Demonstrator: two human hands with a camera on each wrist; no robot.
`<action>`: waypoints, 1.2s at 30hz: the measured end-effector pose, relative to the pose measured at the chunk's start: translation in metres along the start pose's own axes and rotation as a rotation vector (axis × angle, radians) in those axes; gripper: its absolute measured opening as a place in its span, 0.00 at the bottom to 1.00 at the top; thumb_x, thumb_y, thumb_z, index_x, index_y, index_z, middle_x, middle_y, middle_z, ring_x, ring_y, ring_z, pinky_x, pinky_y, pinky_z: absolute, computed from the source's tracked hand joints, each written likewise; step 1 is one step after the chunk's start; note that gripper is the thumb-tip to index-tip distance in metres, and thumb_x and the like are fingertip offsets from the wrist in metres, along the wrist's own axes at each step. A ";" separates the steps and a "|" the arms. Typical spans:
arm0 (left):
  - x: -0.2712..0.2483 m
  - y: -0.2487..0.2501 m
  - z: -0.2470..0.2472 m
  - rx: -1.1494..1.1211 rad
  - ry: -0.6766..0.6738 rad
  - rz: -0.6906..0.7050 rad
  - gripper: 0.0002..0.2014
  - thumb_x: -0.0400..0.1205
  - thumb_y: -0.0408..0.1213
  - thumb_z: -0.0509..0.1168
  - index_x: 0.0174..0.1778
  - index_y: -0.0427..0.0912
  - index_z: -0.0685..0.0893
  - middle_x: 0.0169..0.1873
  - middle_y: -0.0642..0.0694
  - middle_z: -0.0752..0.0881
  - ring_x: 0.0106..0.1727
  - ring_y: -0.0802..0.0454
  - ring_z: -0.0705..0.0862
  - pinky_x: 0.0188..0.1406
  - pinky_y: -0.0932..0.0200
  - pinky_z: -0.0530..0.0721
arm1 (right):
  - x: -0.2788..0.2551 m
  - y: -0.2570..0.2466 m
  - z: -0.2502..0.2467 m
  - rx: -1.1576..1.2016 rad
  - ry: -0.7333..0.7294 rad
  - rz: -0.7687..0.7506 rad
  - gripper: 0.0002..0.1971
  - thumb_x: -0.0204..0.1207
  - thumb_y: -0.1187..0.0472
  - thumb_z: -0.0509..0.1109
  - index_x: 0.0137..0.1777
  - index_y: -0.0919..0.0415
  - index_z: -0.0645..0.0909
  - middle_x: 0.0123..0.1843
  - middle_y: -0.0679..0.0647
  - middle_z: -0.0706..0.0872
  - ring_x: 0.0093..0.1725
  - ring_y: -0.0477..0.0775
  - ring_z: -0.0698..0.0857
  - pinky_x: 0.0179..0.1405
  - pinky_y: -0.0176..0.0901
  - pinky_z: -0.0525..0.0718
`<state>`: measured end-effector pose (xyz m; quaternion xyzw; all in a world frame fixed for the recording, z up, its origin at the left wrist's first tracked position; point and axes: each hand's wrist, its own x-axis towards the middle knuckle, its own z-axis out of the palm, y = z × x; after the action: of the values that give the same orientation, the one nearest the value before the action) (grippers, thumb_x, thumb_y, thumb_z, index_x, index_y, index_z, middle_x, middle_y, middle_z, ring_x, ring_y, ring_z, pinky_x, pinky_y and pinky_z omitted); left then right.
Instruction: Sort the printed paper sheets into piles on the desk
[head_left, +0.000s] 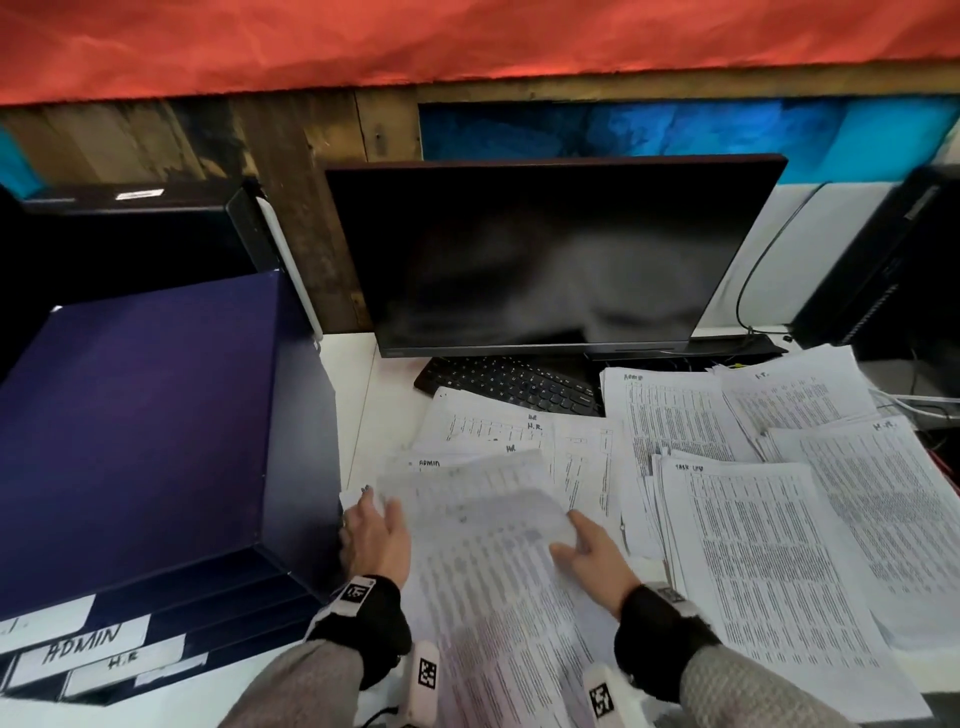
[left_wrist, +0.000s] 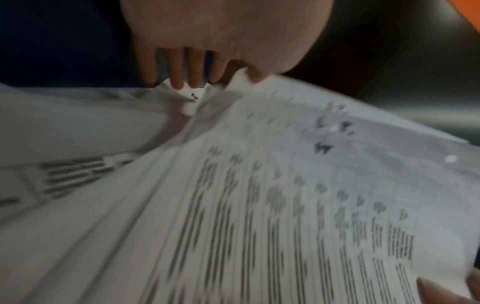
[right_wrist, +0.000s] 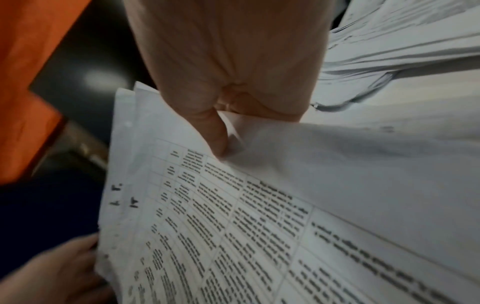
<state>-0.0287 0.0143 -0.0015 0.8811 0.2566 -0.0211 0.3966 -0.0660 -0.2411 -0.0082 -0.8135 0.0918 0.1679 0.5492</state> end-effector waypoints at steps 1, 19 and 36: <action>-0.002 0.008 -0.004 -0.121 0.000 0.037 0.27 0.86 0.51 0.52 0.81 0.45 0.60 0.77 0.39 0.67 0.75 0.40 0.68 0.74 0.44 0.66 | 0.002 -0.009 -0.007 0.118 0.028 0.005 0.18 0.80 0.65 0.66 0.70 0.59 0.73 0.64 0.53 0.84 0.60 0.48 0.84 0.55 0.32 0.81; -0.037 0.084 -0.019 -0.600 0.024 0.324 0.18 0.84 0.32 0.60 0.69 0.43 0.64 0.58 0.48 0.81 0.56 0.53 0.82 0.47 0.69 0.79 | 0.010 -0.110 -0.009 0.564 0.134 -0.221 0.15 0.69 0.67 0.78 0.53 0.60 0.79 0.56 0.57 0.87 0.57 0.58 0.87 0.58 0.56 0.84; 0.016 0.055 0.017 -0.697 -0.188 0.000 0.18 0.84 0.34 0.61 0.71 0.46 0.74 0.64 0.48 0.81 0.67 0.45 0.79 0.73 0.40 0.73 | 0.035 -0.102 -0.008 0.602 0.170 0.058 0.19 0.74 0.77 0.58 0.63 0.63 0.66 0.55 0.56 0.80 0.49 0.49 0.80 0.39 0.38 0.79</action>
<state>0.0134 -0.0211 0.0211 0.6873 0.2105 -0.0133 0.6951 0.0014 -0.2089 0.0692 -0.6224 0.2063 0.0801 0.7508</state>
